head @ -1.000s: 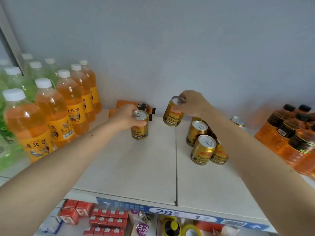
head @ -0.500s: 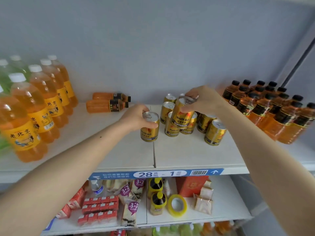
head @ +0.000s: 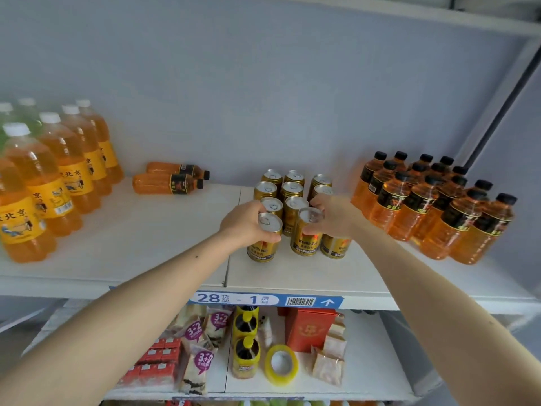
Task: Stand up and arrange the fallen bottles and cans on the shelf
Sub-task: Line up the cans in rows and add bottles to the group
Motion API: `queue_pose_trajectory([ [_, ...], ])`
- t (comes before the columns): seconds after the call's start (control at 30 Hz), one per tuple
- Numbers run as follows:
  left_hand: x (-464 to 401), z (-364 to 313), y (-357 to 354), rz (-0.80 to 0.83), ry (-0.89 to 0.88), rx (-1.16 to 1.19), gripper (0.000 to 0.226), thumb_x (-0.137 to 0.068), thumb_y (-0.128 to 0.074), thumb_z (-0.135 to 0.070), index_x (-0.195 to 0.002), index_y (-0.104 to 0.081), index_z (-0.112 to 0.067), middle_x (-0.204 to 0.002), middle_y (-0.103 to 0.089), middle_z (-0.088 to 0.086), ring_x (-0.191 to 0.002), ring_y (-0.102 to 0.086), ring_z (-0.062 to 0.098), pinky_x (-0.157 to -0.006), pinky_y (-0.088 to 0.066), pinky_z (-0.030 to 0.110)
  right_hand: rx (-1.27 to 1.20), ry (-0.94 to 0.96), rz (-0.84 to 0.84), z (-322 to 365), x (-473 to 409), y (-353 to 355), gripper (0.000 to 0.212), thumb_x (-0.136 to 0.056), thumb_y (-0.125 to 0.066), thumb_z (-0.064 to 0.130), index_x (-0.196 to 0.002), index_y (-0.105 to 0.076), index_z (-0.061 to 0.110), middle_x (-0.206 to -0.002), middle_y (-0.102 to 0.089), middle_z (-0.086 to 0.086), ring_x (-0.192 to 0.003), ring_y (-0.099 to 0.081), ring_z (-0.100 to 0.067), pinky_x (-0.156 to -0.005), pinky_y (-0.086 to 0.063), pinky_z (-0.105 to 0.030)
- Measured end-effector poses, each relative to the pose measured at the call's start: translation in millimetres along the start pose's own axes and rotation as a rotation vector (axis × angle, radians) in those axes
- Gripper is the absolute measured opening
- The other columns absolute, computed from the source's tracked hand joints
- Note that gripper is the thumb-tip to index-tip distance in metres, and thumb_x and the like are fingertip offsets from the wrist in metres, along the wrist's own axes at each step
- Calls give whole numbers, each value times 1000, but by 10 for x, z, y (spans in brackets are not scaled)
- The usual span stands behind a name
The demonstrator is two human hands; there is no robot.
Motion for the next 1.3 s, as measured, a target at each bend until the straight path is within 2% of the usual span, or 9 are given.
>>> queue_pose_trajectory([
  [0.23, 29, -79, -207, -63, 53, -59, 76, -59, -82, -50, -120, -45, -23, -120, -61, 0, -103, -60, 21, -78, -51, 37, 26, 36, -35, -164, -64, -185, 85, -62, -74, 53, -135, -42, 22, -118, -61, -1, -118, -48, -25, -94, -40, -41],
  [0.47, 3, -52, -250, -109, 119, -51, 91, -61, -82, -49, -131, -29, -25, -132, -55, 3, -111, -58, 26, -86, -52, 42, -42, 37, 5, -218, -160, -297, 94, -56, -74, 57, -135, -36, 26, -123, -57, -2, -116, -51, -29, -95, -45, -49],
  [0.57, -2, -7, -261, -144, 139, -7, 91, -62, -82, -48, -132, -28, -24, -132, -55, 4, -113, -58, 26, -86, -51, 42, -44, 45, -2, -210, -196, -325, 92, -57, -74, 57, -135, -35, 25, -121, -59, -3, -113, -53, -27, -93, -45, -44],
  [0.7, 11, -15, -265, -204, 115, 39, 87, -62, -83, -46, -128, -33, -22, -129, -56, 3, -112, -57, 23, -87, -51, 41, -25, 51, -47, -196, -196, -328, 84, -62, -73, 56, -131, -38, 25, -115, -60, -5, -110, -53, -27, -79, -38, -37],
  [0.9, 44, -14, -279, -201, 96, 49, 89, -61, -82, -50, -129, -35, -20, -131, -52, 4, -116, -54, 21, -89, -50, 40, 75, 104, -73, -117, -143, -270, 83, -67, -73, 59, -133, -42, 19, -125, -58, -7, -122, -45, -31, -95, -39, -46],
  [1.03, 81, 3, -241, -182, 87, 57, 84, -65, -78, -53, -129, -36, -19, -131, -53, 3, -113, -54, 19, -86, -50, 38, 33, 151, -101, -40, -121, -109, 81, -69, -66, 65, -134, -46, 20, -132, -55, -4, -125, -42, -30, -99, -41, -47],
  [1.13, 124, 47, -145, -189, 95, 82, 87, -67, -76, -53, -133, -33, -18, -131, -52, 4, -113, -54, 19, -87, -49, 37, 22, 201, -167, 74, -139, 39, 66, -76, -60, 63, -126, -56, 20, -124, -60, -3, -119, -49, -28, -92, -46, -44],
  [1.23, 175, 152, -11, -203, 107, 96, 88, -68, -75, -53, -136, -32, -17, -132, -51, 4, -115, -52, 18, -92, -48, 39, 13, 241, -253, 283, -160, 150, 51, -79, -59, 60, -110, -65, 20, -101, -65, 0, -106, -56, -29, -75, -42, -35],
  [1.3, 198, 278, 96, -209, 114, 93, 86, -69, -75, -53, -135, -34, -16, -132, -51, 4, -115, -52, 18, -93, -47, 38, -29, 267, -258, 464, -195, 155, 47, -81, -58, 57, -106, -68, 19, -97, -66, 0, -103, -58, -29, -76, -46, -38],
])
Point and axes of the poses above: each hand's wrist, its own x-axis away from the middle knuckle, its own y-axis out of the back of the hand, z = x × y, the point moved 10 cm from there along -x, towards the middle knuckle
